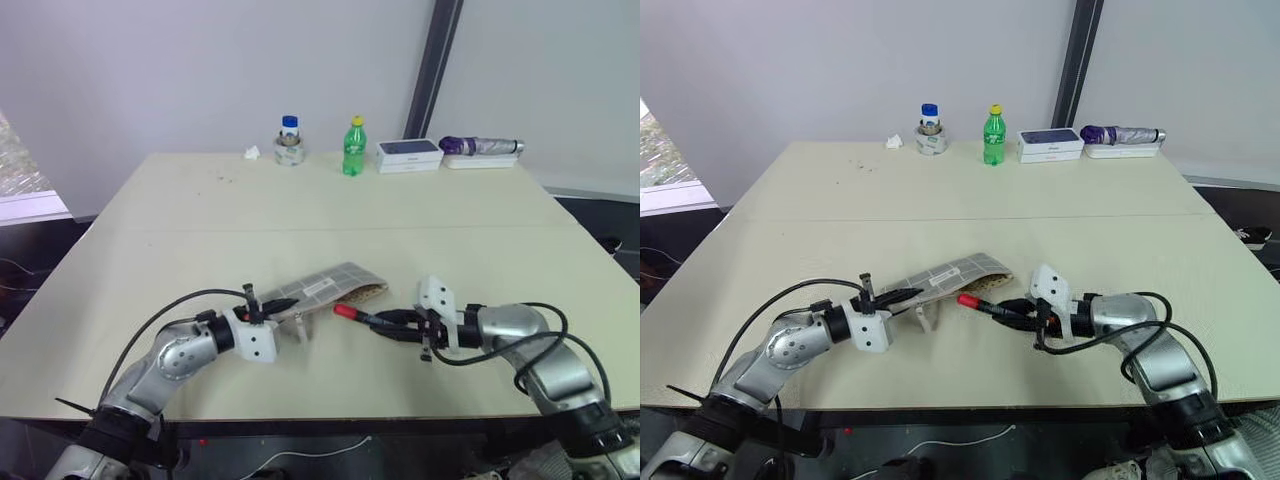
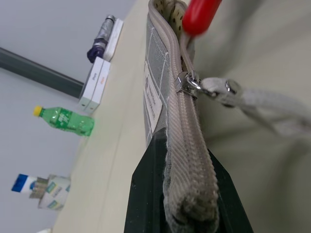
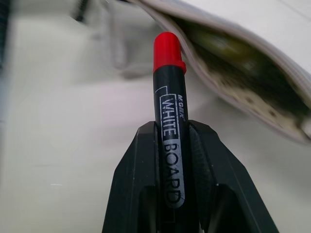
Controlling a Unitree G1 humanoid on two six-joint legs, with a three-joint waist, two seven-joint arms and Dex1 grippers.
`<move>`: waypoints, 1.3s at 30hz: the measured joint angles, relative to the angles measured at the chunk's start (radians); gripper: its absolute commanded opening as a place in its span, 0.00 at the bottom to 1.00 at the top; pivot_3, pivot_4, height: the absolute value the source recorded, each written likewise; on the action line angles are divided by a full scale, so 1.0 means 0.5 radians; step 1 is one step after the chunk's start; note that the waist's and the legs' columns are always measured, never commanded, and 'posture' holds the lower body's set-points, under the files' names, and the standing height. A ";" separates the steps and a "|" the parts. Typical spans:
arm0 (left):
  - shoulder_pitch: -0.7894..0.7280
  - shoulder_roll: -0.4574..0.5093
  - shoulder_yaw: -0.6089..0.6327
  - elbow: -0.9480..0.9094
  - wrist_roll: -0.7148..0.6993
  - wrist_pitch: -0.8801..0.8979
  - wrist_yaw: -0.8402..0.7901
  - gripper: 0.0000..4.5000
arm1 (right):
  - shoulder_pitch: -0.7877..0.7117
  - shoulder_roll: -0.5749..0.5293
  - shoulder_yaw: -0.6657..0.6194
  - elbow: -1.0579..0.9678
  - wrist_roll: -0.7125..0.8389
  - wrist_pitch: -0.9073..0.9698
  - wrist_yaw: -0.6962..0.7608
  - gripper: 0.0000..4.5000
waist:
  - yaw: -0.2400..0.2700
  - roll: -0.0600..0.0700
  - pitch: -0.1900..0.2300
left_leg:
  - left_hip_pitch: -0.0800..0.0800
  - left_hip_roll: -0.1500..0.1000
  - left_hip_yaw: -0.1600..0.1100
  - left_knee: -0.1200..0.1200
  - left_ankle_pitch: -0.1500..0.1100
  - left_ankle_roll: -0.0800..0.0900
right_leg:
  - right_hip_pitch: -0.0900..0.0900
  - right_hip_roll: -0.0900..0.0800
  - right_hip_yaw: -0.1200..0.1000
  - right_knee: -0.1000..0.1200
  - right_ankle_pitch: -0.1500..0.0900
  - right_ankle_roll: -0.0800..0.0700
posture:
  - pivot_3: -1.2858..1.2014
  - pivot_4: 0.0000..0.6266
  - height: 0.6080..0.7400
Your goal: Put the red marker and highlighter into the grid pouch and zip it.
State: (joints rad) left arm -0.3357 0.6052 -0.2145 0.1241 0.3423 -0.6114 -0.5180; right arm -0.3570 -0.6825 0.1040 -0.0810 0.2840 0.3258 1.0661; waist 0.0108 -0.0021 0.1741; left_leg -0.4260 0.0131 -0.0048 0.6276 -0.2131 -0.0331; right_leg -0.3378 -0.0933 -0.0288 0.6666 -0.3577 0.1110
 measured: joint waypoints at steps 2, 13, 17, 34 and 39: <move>-0.027 0.000 -0.008 -0.020 0.004 0.002 -0.010 0.00 | -0.048 0.021 0.010 0.044 -0.013 -0.009 -0.003 0.07 | 0.002 0.000 0.000 | -0.001 0.000 0.000 0.000 0.000 0.000 | 0.000 0.000 0.000 0.000 0.000 0.000 | 0.52 0.24 1.00; -0.112 0.028 -0.017 -0.021 0.017 -0.001 -0.066 0.00 | -0.219 0.080 0.108 0.148 -0.125 -0.069 0.024 0.07 | 0.005 0.000 0.000 | -0.002 0.000 0.001 0.000 0.000 0.000 | -0.001 0.000 0.000 -0.001 0.000 0.000 | 0.52 0.24 1.00; -0.088 0.029 -0.015 -0.013 0.022 0.033 -0.062 0.00 | -0.121 -0.059 0.011 0.130 -0.024 -0.092 0.178 0.07 | 0.002 0.000 0.000 | -0.001 0.000 0.001 0.001 0.000 0.000 | 0.000 0.000 0.000 0.000 0.000 0.000 | 0.52 0.24 1.00; -0.056 0.061 -0.015 0.008 0.020 -0.019 -0.047 0.00 | -0.187 -0.023 -0.001 0.189 -0.104 -0.132 0.055 0.07 | 0.000 0.000 0.000 | -0.001 0.001 0.001 0.001 0.000 0.000 | -0.001 0.001 0.001 0.000 0.000 0.000 | 0.52 0.24 1.00; -0.009 0.081 -0.018 -0.089 -0.012 -0.018 -0.103 0.00 | -0.276 0.136 0.269 0.165 -0.402 -0.370 -0.070 0.07 | -0.016 0.000 0.001 | -0.001 0.002 0.001 -0.002 0.000 0.000 | -0.004 0.002 0.002 0.001 0.000 0.000 | 0.52 0.24 1.00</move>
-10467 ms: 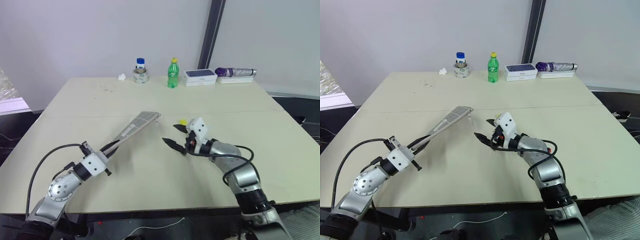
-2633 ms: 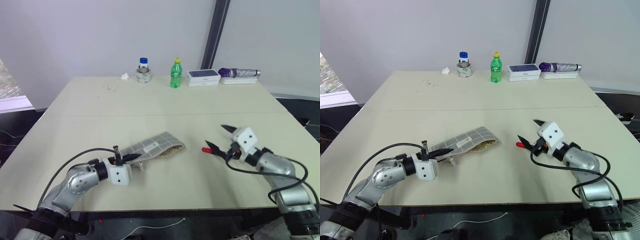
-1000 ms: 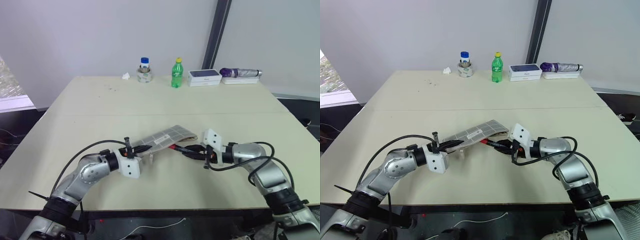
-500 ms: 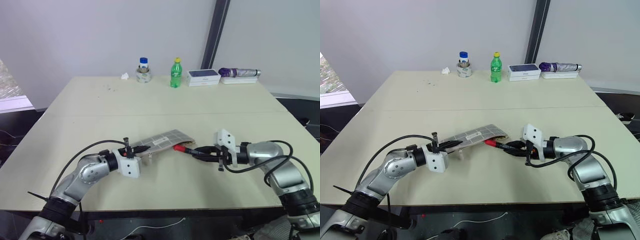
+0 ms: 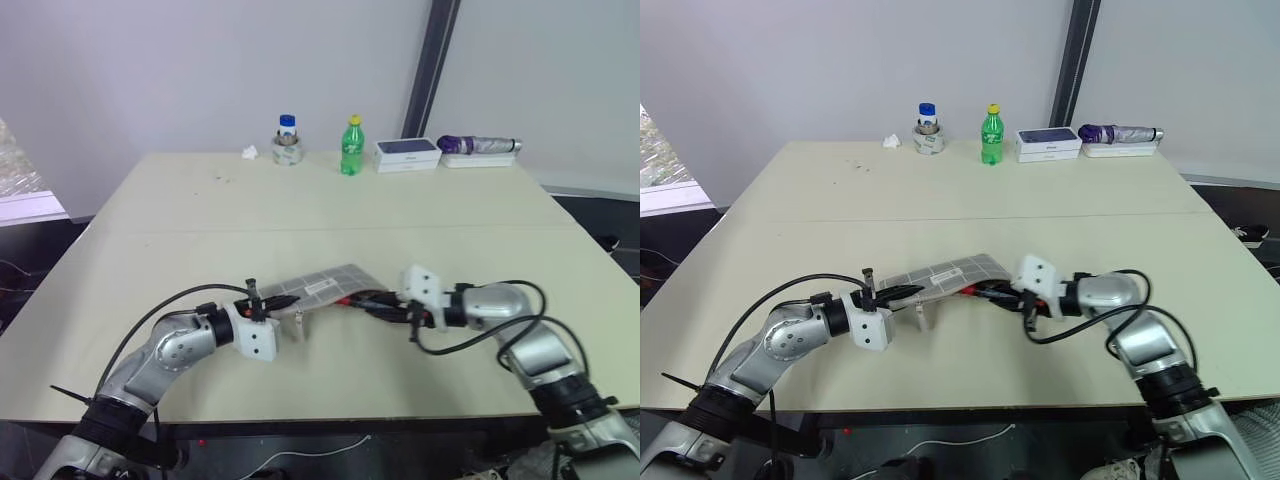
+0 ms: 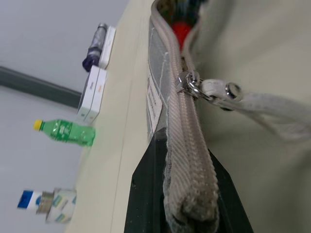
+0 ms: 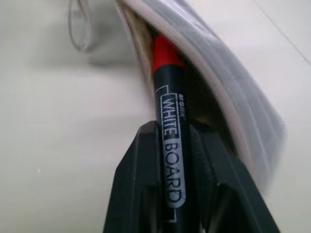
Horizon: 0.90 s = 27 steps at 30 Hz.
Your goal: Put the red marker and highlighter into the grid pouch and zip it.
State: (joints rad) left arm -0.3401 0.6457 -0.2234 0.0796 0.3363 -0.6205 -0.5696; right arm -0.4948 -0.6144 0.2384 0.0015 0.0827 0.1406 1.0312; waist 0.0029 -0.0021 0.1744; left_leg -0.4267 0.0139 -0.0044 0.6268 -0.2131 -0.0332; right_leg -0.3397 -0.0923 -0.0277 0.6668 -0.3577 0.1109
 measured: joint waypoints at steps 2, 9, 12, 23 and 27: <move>0.039 0.044 0.005 -0.038 -0.029 -0.010 -0.022 0.00 | -0.046 0.019 0.059 0.000 -0.102 -0.095 -0.054 0.07 | 0.001 0.000 0.000 | 0.000 0.000 0.000 0.000 0.000 0.000 | 0.000 0.000 0.000 0.000 0.000 0.000 | 0.52 0.24 1.00; 0.068 0.096 0.023 -0.048 -0.130 -0.058 -0.043 0.00 | -0.124 0.057 0.182 0.039 -0.374 -0.541 -0.144 0.07 | 0.017 0.000 0.000 | 0.000 0.000 0.000 0.002 0.000 0.000 | 0.002 -0.001 -0.001 0.000 0.000 0.000 | 0.52 0.24 1.00; 0.065 0.089 0.024 -0.048 -0.176 -0.057 -0.064 0.00 | -0.124 0.088 0.181 0.066 -0.397 -0.586 -0.167 0.07 | 0.013 0.000 0.000 | 0.000 0.000 0.000 0.002 0.000 0.000 | 0.001 0.000 -0.001 0.000 0.000 0.000 | 0.52 0.24 1.00; 0.094 0.098 0.025 -0.037 -0.205 -0.089 -0.073 0.00 | -0.126 0.097 0.186 0.172 -0.471 -0.811 -0.186 0.31 | 0.014 0.000 0.000 | 0.000 0.000 0.001 0.002 0.000 0.000 | 0.001 0.000 0.000 0.000 0.000 0.000 | 0.52 0.24 1.00; 0.097 0.093 0.024 -0.017 -0.198 -0.084 -0.066 0.00 | -0.127 0.104 0.167 0.171 -0.336 -0.787 -0.139 0.73 | 0.014 0.000 0.000 | 0.000 0.000 0.001 0.002 0.000 0.000 | 0.001 0.000 0.000 0.000 0.000 0.000 | 0.52 0.24 1.00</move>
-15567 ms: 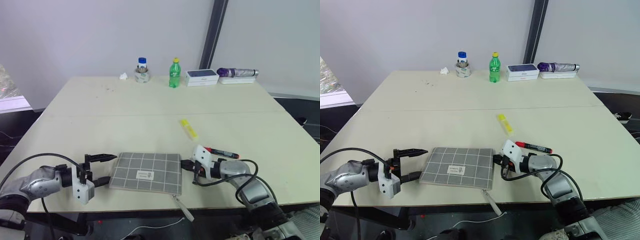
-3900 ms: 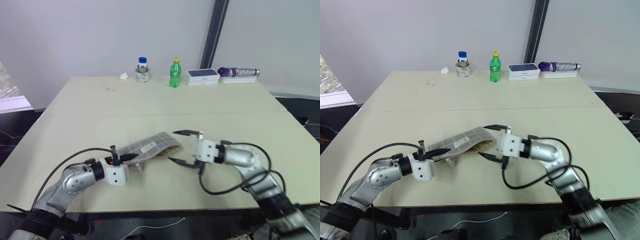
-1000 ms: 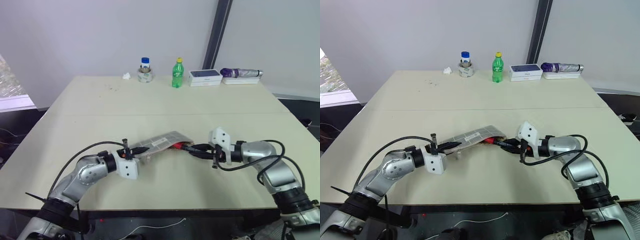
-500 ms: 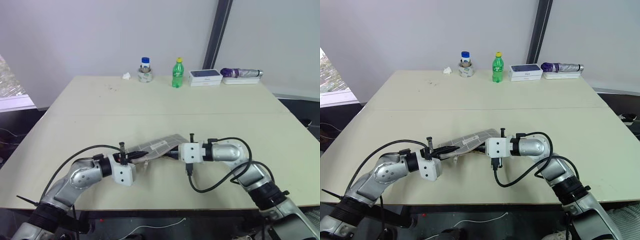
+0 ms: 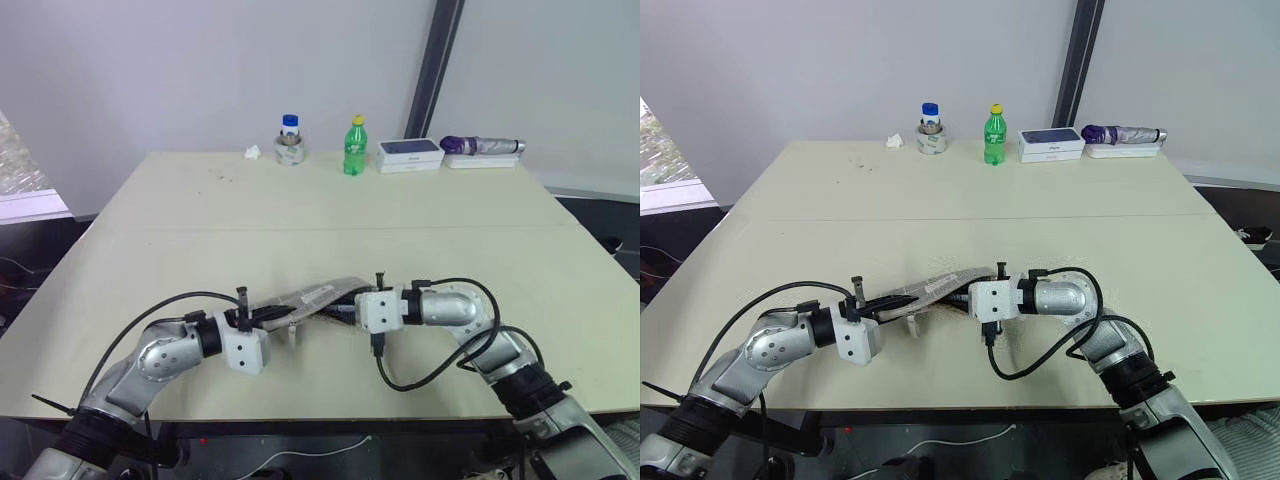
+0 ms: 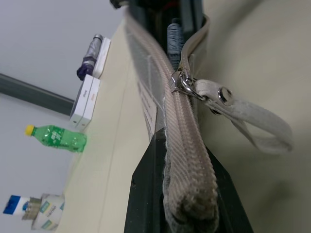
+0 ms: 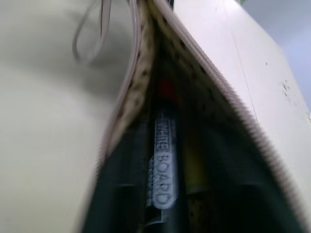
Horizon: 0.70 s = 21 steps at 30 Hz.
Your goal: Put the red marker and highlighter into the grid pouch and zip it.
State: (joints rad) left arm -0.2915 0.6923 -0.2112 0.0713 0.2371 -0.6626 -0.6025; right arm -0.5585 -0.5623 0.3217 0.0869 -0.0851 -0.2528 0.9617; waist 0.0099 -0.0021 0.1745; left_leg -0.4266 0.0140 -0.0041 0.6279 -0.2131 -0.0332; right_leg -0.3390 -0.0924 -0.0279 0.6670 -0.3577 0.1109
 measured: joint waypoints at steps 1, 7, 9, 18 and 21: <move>0.001 -0.005 0.000 0.001 0.004 0.006 0.006 0.00 | 0.000 -0.003 -0.012 -0.007 0.029 0.004 0.008 0.85 | 0.000 0.000 0.000 | 0.000 0.000 0.000 0.000 0.000 0.000 | 0.000 0.000 0.000 0.000 0.000 0.000 | 0.52 0.24 1.00; 0.053 -0.009 0.023 0.011 0.021 0.012 0.065 0.00 | 0.134 -0.155 -0.235 -0.215 0.367 0.403 0.122 0.99 | 0.004 0.000 0.000 | 0.000 0.002 -0.001 0.000 0.000 0.000 | 0.002 -0.002 0.000 0.000 0.000 0.000 | 0.52 0.24 1.00; 0.059 -0.009 0.025 0.011 0.029 0.012 0.071 0.00 | 0.170 -0.190 -0.282 -0.283 0.448 0.507 0.156 0.99 | 0.002 0.000 0.000 | 0.001 0.002 -0.001 0.000 0.000 0.000 | 0.002 -0.001 0.000 0.000 0.000 0.000 | 0.52 0.24 1.00; 0.011 -0.098 0.012 0.084 0.075 0.139 0.098 0.00 | 0.409 -0.234 -0.546 -0.648 1.144 1.509 0.118 0.99 | 0.009 -0.001 -0.001 | 0.000 0.002 -0.002 0.001 -0.001 0.001 | 0.004 -0.002 -0.002 -0.001 0.000 0.000 | 0.52 0.24 1.00; 0.002 -0.167 -0.050 0.086 0.147 0.187 0.086 0.00 | 0.682 -0.184 -0.526 -0.705 1.287 1.739 0.097 0.99 | 0.011 -0.002 -0.001 | 0.000 0.001 -0.002 0.001 -0.001 0.002 | 0.005 -0.003 -0.003 -0.002 0.000 0.000 | 0.52 0.24 1.00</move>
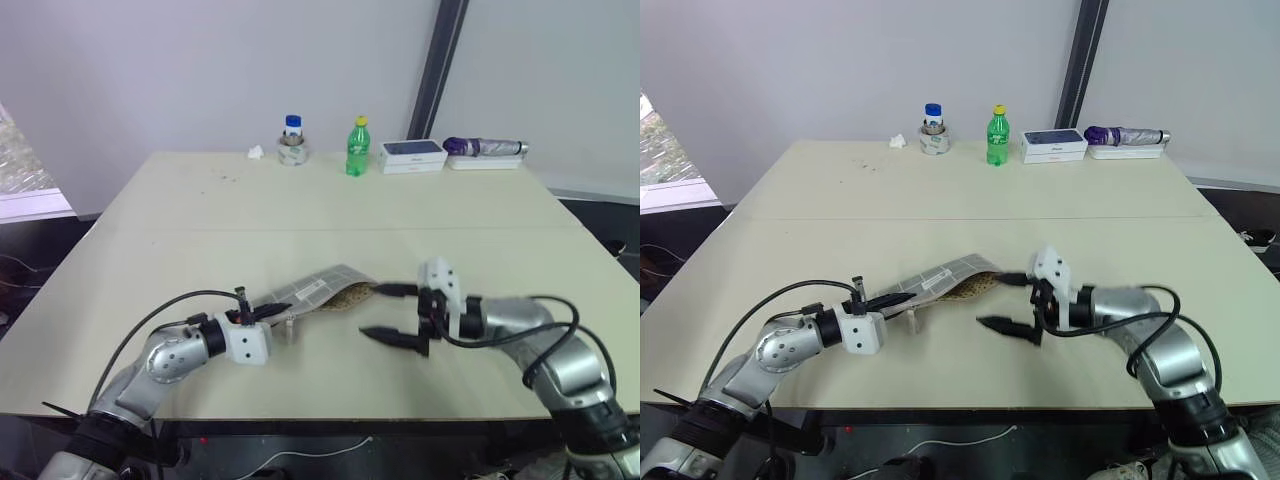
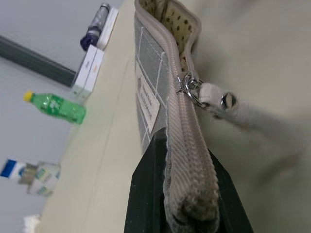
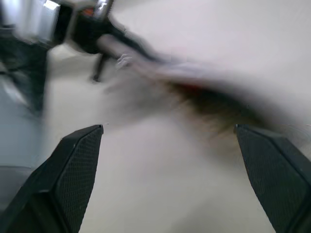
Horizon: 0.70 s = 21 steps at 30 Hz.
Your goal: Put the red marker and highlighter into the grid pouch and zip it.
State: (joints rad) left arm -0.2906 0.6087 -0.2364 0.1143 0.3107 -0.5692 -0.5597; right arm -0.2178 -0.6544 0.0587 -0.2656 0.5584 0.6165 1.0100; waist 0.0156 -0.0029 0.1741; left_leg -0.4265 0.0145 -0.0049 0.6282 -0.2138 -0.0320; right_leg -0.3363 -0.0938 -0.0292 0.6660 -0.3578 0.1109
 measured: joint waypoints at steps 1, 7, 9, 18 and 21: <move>-0.006 -0.027 -0.030 0.000 0.032 0.014 0.001 0.00 | 0.082 0.056 0.045 -0.006 0.013 0.042 -0.027 0.99 | -0.005 0.000 0.000 | 0.000 0.000 0.000 0.000 0.000 0.000 | -0.001 0.000 0.001 0.001 0.000 0.000 | 0.52 0.24 1.00; -0.155 -0.090 -0.052 -0.006 0.103 0.059 0.024 0.00 | 0.019 0.284 0.208 -0.024 -0.024 0.122 -0.228 0.99 | -0.023 0.001 0.001 | 0.002 -0.001 -0.001 0.001 0.000 -0.001 | -0.004 0.004 0.003 0.006 0.000 -0.001 | 0.52 0.24 1.00; -0.156 -0.084 -0.054 -0.007 0.111 0.061 0.019 0.00 | -0.039 0.361 0.242 0.016 -0.045 0.128 -0.269 0.99 | -0.022 0.001 0.001 | 0.001 0.000 -0.001 0.000 0.000 -0.001 | -0.004 0.004 0.003 0.003 0.000 -0.001 | 0.52 0.24 1.00; -0.157 -0.041 -0.052 -0.028 0.147 0.071 0.015 0.00 | -0.226 0.650 0.288 0.246 -0.086 0.100 -0.373 0.99 | -0.008 0.000 0.001 | 0.000 -0.001 -0.001 0.000 0.000 -0.001 | -0.005 0.004 0.003 0.002 0.000 -0.001 | 0.52 0.24 1.00; -0.156 -0.040 -0.052 -0.061 0.147 0.080 0.012 0.00 | -0.229 0.675 0.358 0.287 -0.129 0.065 -0.352 0.99 | -0.012 0.001 0.001 | 0.000 -0.001 -0.001 0.000 0.000 -0.001 | -0.006 0.004 0.003 0.003 0.000 -0.001 | 0.52 0.24 1.00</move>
State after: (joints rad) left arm -0.3688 0.5886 -0.2625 0.0840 0.3843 -0.5293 -0.5539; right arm -0.3324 -0.3167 0.2377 -0.1219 0.4940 0.6488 0.8338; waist 0.0098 -0.0026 0.1745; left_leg -0.4267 0.0142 -0.0054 0.6280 -0.2136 -0.0324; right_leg -0.3392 -0.0917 -0.0277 0.6673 -0.3575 0.1106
